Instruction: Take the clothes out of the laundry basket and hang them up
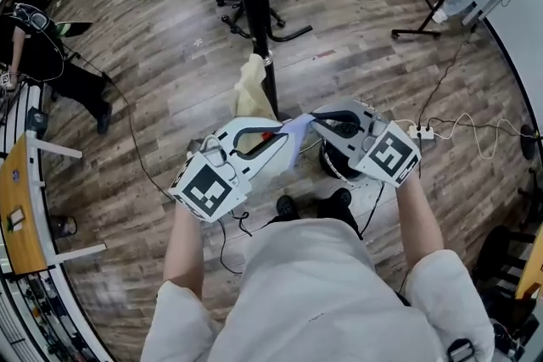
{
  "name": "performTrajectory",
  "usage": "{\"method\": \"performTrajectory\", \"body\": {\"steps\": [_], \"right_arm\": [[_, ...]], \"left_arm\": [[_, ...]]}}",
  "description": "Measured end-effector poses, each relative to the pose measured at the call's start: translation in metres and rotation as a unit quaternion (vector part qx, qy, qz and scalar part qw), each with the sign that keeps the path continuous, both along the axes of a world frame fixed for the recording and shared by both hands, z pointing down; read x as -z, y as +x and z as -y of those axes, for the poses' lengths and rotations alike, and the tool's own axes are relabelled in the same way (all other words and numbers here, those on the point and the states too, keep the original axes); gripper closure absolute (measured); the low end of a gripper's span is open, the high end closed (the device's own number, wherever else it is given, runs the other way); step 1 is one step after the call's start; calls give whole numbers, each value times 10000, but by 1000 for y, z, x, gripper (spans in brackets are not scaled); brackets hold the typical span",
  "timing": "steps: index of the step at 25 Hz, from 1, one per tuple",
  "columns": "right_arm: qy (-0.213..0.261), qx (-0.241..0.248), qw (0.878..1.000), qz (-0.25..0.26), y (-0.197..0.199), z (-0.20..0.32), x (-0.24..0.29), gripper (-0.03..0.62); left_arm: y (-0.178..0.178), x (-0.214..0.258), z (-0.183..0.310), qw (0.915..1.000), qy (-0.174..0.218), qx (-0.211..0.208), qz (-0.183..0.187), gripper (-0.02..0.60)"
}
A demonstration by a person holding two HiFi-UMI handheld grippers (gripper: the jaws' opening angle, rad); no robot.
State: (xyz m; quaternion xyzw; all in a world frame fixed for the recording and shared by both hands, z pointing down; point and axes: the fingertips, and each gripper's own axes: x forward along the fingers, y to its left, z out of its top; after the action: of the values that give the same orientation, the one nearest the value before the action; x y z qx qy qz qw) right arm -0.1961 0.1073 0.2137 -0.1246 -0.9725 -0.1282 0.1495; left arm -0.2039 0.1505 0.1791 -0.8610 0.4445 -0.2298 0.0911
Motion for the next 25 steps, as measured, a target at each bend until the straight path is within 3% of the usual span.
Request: {"method": "performTrajectory", "body": {"steps": [7,17,21,25], "right_arm": [[351,-255,9983,376,1,16,44,585],[948,-572,9903,841,5,39,101,585],[1107,-711,9860,1027,5,46,125,585],[1324,-868,9818,1048,8,47,139,585]], "left_arm": [[8,23,12,9973,435,-107,-575,549],[3,40,37,9933,702,3,-920,548],[-4,46,48,9923,818,105,-927,469],[-1,44,49,9930,836,24,-834,448]]}}
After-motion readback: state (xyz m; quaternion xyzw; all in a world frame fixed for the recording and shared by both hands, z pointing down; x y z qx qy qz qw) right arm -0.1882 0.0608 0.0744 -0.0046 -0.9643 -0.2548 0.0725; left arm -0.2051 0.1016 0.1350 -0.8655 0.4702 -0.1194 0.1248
